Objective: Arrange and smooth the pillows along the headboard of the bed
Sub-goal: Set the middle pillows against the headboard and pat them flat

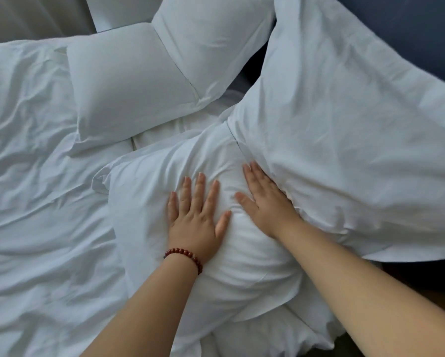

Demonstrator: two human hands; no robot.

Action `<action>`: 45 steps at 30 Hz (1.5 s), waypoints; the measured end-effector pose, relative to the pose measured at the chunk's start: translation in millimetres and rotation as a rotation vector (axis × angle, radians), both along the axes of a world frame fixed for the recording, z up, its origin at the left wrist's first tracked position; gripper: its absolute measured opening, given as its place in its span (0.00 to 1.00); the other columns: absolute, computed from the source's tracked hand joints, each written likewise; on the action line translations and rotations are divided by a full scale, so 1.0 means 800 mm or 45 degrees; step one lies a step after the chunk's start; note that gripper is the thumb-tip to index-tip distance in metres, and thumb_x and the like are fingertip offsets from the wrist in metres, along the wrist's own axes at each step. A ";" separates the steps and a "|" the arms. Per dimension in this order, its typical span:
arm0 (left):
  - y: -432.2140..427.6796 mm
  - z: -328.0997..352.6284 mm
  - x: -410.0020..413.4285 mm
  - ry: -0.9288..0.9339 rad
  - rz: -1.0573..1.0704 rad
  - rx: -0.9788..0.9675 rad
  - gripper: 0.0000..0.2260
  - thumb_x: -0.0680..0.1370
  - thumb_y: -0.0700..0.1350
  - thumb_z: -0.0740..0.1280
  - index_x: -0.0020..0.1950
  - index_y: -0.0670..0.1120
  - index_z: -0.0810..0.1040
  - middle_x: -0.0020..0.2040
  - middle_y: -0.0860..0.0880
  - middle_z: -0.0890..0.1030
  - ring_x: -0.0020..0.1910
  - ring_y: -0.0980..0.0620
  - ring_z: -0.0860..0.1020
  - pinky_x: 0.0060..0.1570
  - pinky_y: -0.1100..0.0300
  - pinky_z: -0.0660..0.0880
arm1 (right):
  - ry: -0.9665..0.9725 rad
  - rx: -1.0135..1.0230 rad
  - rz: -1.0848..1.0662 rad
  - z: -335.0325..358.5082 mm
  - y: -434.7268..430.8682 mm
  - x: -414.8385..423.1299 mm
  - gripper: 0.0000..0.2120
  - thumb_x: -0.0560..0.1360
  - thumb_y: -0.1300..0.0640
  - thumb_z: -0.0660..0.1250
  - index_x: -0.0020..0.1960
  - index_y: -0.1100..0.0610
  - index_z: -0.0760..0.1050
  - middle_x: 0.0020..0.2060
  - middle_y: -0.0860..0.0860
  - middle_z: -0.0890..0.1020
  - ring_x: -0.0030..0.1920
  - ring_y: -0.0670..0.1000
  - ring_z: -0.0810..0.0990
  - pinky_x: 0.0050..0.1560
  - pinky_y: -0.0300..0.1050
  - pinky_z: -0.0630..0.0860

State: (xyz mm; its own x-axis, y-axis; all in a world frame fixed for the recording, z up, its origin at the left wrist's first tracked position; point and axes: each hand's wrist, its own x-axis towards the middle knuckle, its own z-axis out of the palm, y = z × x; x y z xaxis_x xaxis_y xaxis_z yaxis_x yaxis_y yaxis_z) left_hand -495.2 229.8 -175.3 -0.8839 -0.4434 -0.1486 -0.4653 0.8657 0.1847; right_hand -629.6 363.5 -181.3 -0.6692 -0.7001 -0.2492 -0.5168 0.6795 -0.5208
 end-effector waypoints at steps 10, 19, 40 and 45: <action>0.008 0.013 0.032 -0.088 -0.092 0.035 0.32 0.76 0.66 0.34 0.77 0.57 0.30 0.78 0.52 0.28 0.75 0.49 0.26 0.73 0.49 0.27 | 0.058 0.014 -0.215 -0.012 0.075 0.080 0.40 0.73 0.26 0.42 0.80 0.44 0.46 0.79 0.42 0.46 0.78 0.46 0.52 0.76 0.48 0.51; 0.002 0.002 0.132 0.044 0.017 0.019 0.32 0.78 0.67 0.40 0.80 0.57 0.43 0.81 0.51 0.42 0.79 0.51 0.36 0.75 0.45 0.32 | 0.211 -0.084 -0.278 -0.003 0.105 0.165 0.38 0.76 0.30 0.45 0.80 0.50 0.47 0.79 0.46 0.47 0.77 0.42 0.43 0.78 0.48 0.49; -0.032 -0.039 0.235 0.057 0.028 0.271 0.33 0.76 0.69 0.37 0.74 0.59 0.25 0.75 0.53 0.25 0.76 0.48 0.28 0.76 0.45 0.41 | 0.538 0.041 0.219 -0.026 0.015 0.271 0.25 0.81 0.38 0.44 0.78 0.38 0.51 0.80 0.50 0.54 0.80 0.55 0.46 0.76 0.61 0.45; -0.074 -0.031 0.166 0.255 0.116 0.308 0.29 0.79 0.65 0.41 0.77 0.61 0.35 0.76 0.55 0.28 0.76 0.51 0.29 0.76 0.50 0.35 | 0.583 0.027 0.130 0.012 -0.093 0.199 0.28 0.79 0.37 0.47 0.79 0.40 0.50 0.80 0.48 0.49 0.79 0.55 0.43 0.75 0.59 0.36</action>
State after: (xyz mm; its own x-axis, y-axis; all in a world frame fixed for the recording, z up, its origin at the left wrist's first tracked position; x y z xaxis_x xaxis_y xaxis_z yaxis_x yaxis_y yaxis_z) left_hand -362.5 170.9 -199.9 -0.8646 -0.4949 -0.0867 -0.4725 0.7420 0.4755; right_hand -470.5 288.9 -171.3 -0.6416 -0.7660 0.0407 -0.7549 0.6211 -0.2105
